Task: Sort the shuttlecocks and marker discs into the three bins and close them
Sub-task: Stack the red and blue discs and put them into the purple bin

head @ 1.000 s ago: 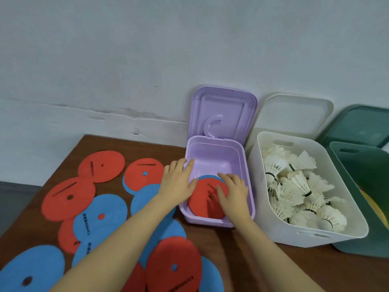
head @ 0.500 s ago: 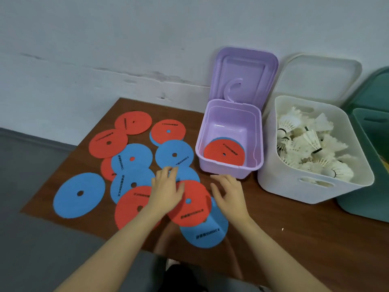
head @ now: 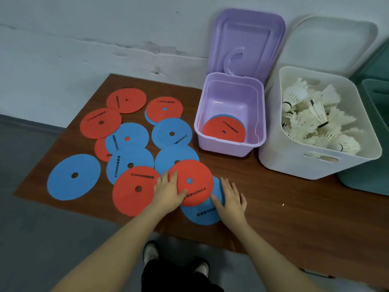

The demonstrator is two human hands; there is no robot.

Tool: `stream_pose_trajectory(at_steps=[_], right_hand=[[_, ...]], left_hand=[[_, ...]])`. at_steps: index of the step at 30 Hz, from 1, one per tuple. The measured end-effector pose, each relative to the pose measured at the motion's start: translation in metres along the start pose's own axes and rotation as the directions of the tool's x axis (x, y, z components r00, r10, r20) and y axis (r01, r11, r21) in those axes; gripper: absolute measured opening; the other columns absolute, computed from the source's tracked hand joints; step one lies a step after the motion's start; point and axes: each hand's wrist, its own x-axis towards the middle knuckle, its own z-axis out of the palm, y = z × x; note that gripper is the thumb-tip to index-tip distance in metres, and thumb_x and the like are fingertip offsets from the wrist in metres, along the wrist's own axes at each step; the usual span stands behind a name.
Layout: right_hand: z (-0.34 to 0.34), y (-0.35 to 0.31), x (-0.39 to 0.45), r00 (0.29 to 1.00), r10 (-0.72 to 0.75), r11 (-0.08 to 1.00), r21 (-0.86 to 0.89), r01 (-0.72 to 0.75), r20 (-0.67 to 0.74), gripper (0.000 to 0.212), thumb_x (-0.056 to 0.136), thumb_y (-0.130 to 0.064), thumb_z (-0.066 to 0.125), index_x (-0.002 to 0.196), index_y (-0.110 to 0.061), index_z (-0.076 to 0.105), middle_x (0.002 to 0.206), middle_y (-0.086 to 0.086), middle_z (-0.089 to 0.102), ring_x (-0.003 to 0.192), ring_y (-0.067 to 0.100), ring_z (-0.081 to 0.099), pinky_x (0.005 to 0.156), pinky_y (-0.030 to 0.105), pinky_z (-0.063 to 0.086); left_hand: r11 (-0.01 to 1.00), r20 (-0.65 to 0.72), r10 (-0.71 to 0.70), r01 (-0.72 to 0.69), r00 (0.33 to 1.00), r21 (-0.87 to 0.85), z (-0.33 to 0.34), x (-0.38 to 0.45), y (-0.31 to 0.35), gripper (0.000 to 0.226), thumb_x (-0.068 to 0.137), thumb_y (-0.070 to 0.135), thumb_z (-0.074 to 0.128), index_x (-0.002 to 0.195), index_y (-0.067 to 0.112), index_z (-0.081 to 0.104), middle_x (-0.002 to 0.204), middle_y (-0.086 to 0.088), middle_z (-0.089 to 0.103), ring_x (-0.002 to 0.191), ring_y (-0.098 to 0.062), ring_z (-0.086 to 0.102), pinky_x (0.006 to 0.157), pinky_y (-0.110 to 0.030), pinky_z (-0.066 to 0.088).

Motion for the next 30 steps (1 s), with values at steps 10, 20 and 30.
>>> stream_pose_trajectory(at_steps=[10,20,30], right_hand=[[0.004,-0.003,-0.007,0.992,0.071,0.997,0.015,-0.07,-0.107,0.07,0.086,-0.042,0.06,0.145,-0.029,0.024,0.15,-0.005,0.029,0.139,0.013,0.021,0.108,0.039,0.013],[0.004,-0.001,-0.03,0.993,0.054,0.998,-0.033,-0.058,-0.101,0.072,0.083,-0.038,0.064,0.144,-0.026,0.027,0.151,-0.005,0.027,0.137,0.017,0.023,0.107,0.037,0.014],[0.01,-0.021,-0.022,0.983,0.152,0.987,0.06,-0.146,-0.104,0.079,0.081,-0.027,0.066,0.146,-0.022,0.02,0.146,0.004,0.028,0.135,0.023,0.022,0.11,0.042,0.01]], left_hand=[[0.983,-0.104,0.154,-0.163,0.983,-0.082,0.026,-0.029,0.002,0.06,0.09,0.042,0.052,0.141,0.019,0.032,0.129,-0.005,0.04,0.119,-0.023,0.04,0.099,-0.037,0.033],[0.978,0.005,0.193,-0.193,0.981,0.081,0.031,-0.031,0.011,0.072,0.09,0.045,0.05,0.147,0.015,0.016,0.156,-0.007,0.009,0.137,-0.028,0.016,0.11,-0.04,0.021],[0.982,-0.037,0.115,-0.12,0.993,-0.146,0.035,-0.04,0.021,0.086,0.08,0.029,0.067,0.147,0.018,0.012,0.147,-0.01,0.019,0.125,-0.028,0.023,0.107,-0.037,0.025]])
